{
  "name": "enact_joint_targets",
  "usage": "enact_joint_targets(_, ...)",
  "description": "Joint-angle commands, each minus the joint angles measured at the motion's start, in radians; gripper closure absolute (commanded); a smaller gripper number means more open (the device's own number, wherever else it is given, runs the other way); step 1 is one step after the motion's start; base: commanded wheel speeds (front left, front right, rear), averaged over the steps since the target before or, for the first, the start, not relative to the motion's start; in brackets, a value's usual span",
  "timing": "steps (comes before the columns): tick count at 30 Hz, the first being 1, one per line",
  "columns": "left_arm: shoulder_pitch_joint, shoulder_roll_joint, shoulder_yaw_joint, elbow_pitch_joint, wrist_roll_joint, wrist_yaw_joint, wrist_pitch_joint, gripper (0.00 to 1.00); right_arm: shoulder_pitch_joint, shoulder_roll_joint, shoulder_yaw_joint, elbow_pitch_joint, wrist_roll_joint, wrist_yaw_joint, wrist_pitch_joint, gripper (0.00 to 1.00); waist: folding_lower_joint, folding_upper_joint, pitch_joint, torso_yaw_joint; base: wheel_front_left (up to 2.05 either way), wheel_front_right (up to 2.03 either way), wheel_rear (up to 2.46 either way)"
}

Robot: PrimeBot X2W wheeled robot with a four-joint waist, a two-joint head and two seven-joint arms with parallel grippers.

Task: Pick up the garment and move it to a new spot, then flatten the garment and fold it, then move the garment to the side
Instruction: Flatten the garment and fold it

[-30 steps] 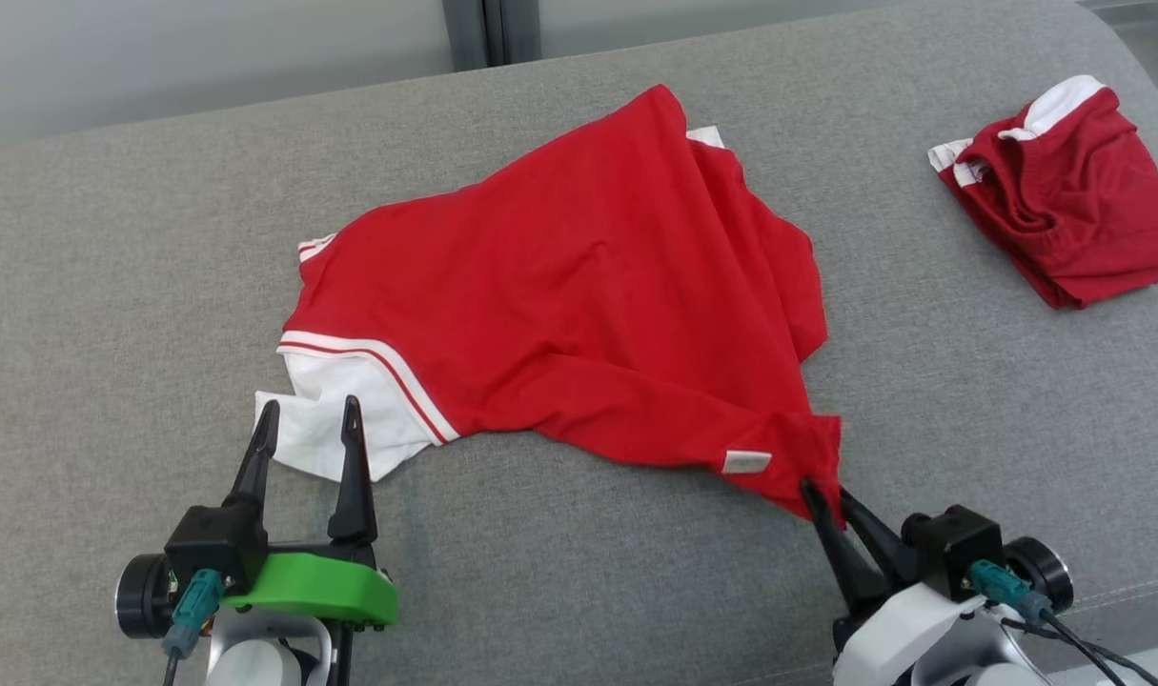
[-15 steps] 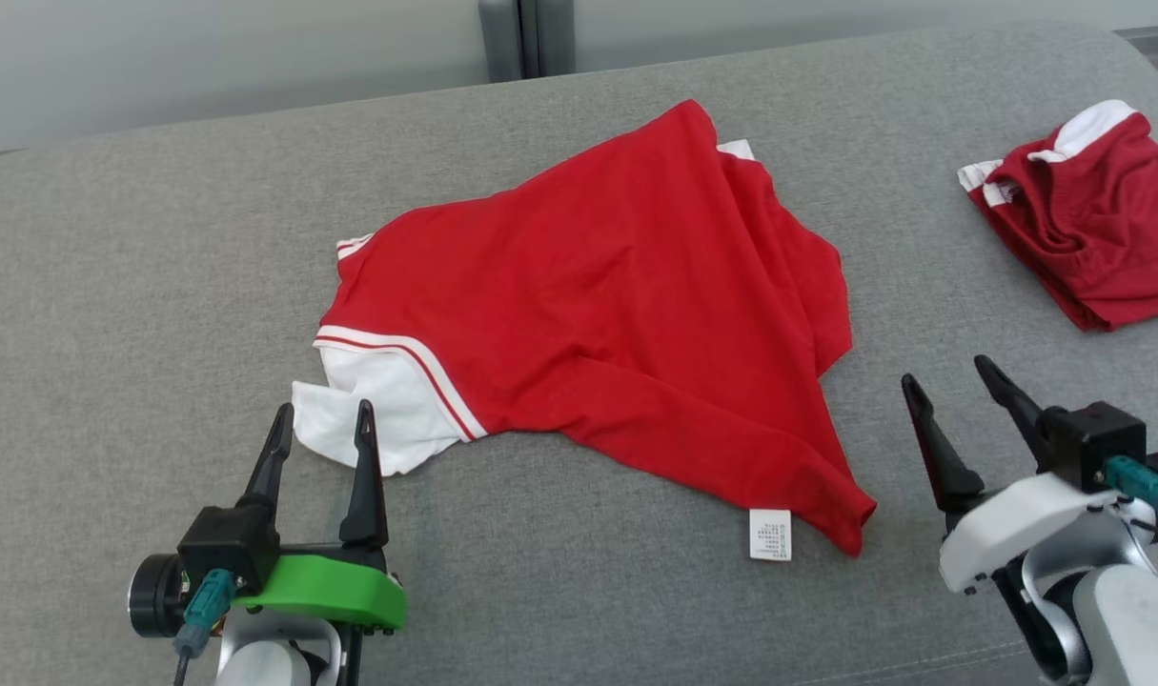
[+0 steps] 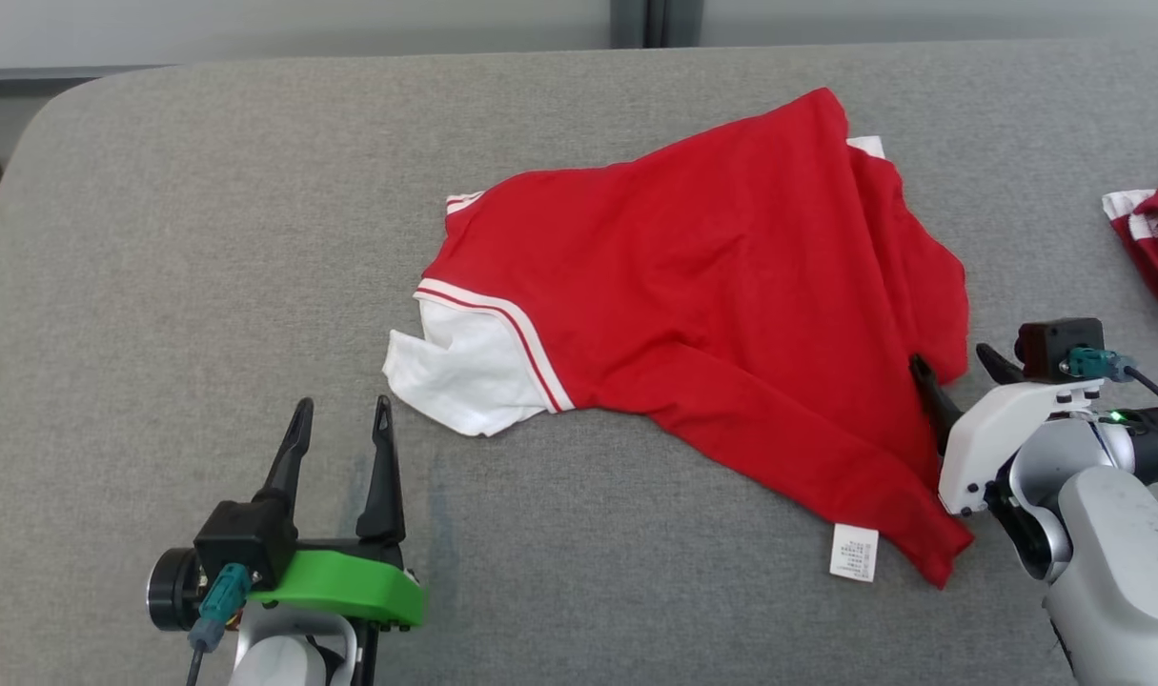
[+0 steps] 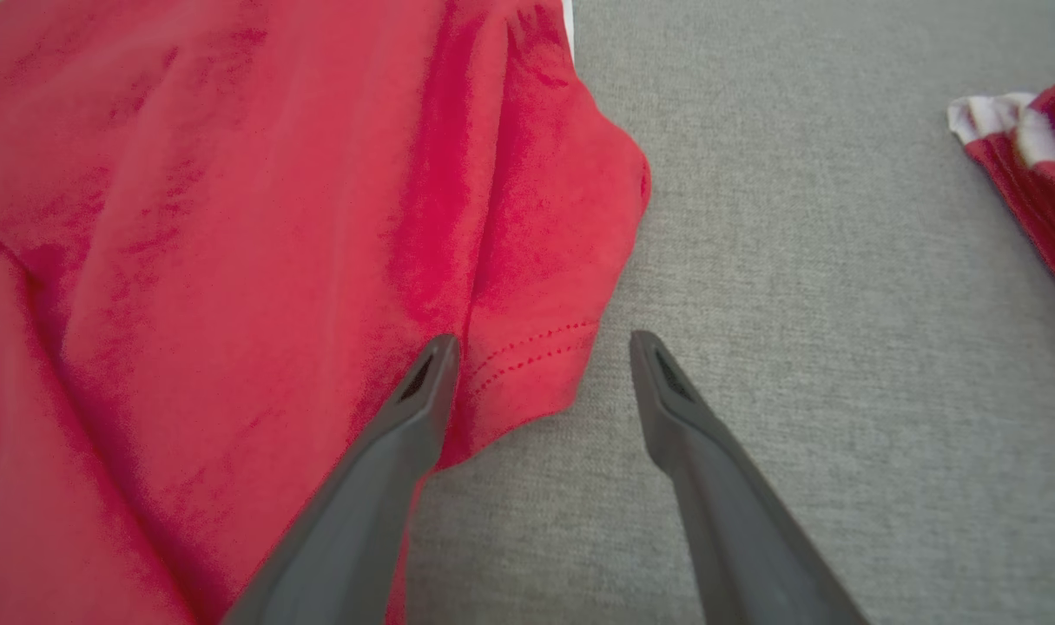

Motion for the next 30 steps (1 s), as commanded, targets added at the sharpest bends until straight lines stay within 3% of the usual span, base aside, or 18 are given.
enact_joint_targets(1, -0.012, 0.002, -0.004, -0.003, -0.008, 0.005, 0.0, 0.0, -0.026, -0.012, 0.004, 0.034, 0.01, -0.002, 0.007, 0.0, 0.0, 0.0, 0.02, 0.044, 0.0, 0.0, 0.0)
enact_joint_targets(2, -0.011, 0.002, -0.006, -0.003, -0.011, 0.006, 0.0, 0.0, -0.039, -0.018, 0.007, 0.056, 0.009, -0.002, 0.009, 0.0, 0.0, 0.0, 0.022, 0.051, 0.0, 0.0, 0.0)
enact_joint_targets(4, -0.009, 0.002, -0.011, -0.005, -0.016, 0.009, 0.0, 0.0, -0.068, -0.028, 0.015, 0.1, 0.014, -0.002, 0.007, 0.72, 0.0, 0.0, 0.025, 0.064, 0.0, 0.0, 0.0)
enact_joint_targets(5, -0.009, 0.002, -0.013, -0.005, -0.017, 0.011, 0.0, 0.0, -0.081, -0.036, 0.016, 0.114, 0.014, -0.002, 0.001, 0.93, 0.0, 0.0, 0.026, 0.069, 0.0, 0.0, 0.0)
enact_joint_targets(6, -0.008, 0.002, -0.015, -0.006, -0.018, 0.011, 0.0, 0.0, -0.094, -0.049, 0.016, 0.124, 0.01, -0.002, -0.004, 1.0, 0.0, 0.0, 0.028, 0.073, 0.0, 0.0, 0.0)
enact_joint_targets(21, -0.044, 0.002, -0.057, -0.026, -0.043, 0.026, 0.0, 0.0, -0.469, -0.217, -0.026, 0.247, -0.168, -0.002, -0.038, 1.0, 0.0, 0.0, 0.116, 0.142, 0.0, 0.0, 0.0)
enact_joint_targets(30, -0.08, 0.001, -0.089, -0.033, -0.056, 0.031, 0.0, 0.0, -0.681, -0.24, -0.064, 0.351, -0.365, -0.002, -0.107, 1.0, 0.0, 0.0, 0.177, 0.196, 0.0, 0.0, 0.0)
